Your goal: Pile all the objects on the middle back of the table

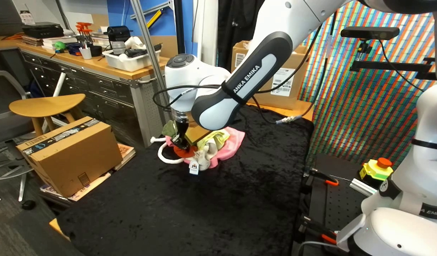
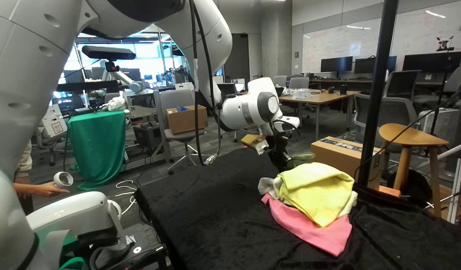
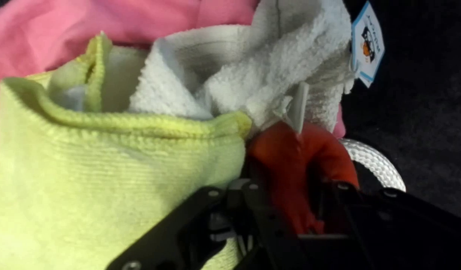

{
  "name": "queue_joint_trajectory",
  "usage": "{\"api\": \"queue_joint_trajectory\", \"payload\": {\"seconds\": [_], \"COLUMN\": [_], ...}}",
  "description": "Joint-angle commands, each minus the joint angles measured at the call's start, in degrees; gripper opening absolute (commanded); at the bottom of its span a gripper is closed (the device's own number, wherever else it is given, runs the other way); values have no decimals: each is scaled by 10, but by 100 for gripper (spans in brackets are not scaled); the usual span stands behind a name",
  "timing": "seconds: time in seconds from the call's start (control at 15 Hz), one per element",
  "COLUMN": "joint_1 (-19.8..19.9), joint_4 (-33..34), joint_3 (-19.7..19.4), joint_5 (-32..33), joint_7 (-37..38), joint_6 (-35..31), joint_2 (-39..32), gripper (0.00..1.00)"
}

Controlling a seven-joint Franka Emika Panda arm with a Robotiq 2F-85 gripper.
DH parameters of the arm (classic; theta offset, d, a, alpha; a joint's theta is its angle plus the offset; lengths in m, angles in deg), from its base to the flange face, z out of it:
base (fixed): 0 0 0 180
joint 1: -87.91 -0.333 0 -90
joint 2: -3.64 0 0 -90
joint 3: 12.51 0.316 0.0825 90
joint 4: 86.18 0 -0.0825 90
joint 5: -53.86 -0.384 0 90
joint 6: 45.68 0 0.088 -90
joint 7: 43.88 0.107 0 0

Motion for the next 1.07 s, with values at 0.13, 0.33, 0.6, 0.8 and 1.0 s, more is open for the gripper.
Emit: {"api": "queue_joint_trajectory", "payload": {"seconds": [0.13, 0.33, 0.6, 0.8, 1.0], "joint_1": [20, 22, 25, 30, 39], "joint_4": [-34, -45, -57, -65, -91], "joint_3": [29, 32, 28, 29, 38], "joint_5": [-50, -71, -82, -90, -103], "joint_7": [-108, -140, -160, -170, -199], "joint_6": [6, 11, 18, 21, 33], "joint_2": [37, 51, 62, 68, 96], "gripper": [80, 99, 100, 100, 100]}}
